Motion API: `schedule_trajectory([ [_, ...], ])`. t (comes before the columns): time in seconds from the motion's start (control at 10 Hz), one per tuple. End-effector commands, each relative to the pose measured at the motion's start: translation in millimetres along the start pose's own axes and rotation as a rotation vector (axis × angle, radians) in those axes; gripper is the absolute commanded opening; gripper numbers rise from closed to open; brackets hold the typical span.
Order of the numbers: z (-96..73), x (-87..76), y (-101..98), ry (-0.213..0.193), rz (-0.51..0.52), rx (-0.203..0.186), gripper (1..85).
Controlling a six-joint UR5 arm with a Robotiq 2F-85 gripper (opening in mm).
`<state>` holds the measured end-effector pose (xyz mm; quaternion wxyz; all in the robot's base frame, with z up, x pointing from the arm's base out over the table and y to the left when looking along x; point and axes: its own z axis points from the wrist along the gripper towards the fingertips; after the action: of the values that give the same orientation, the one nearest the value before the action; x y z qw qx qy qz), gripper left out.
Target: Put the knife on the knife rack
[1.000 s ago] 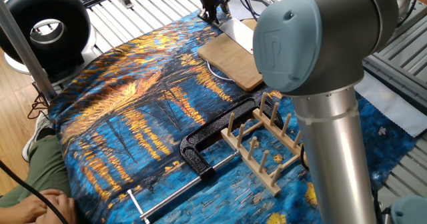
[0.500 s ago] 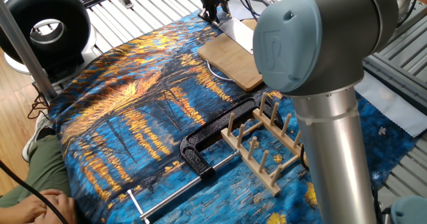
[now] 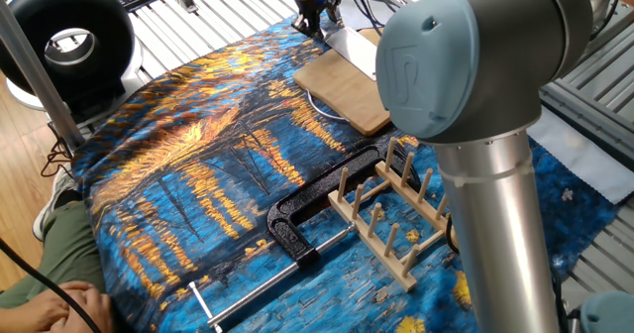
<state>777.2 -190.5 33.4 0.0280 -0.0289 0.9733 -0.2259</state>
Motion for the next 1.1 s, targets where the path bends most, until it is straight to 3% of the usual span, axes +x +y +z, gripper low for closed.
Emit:
schedule_trajectory([
  [0.0,6.6,1.0,7.4,0.002,0.015,-0.003,45.0],
  [0.3,10.7,3.8,12.5,0.002,0.016,0.005,45.0],
  [1.0,12.3,17.4,4.9,0.054,0.010,0.038,44.3],
])
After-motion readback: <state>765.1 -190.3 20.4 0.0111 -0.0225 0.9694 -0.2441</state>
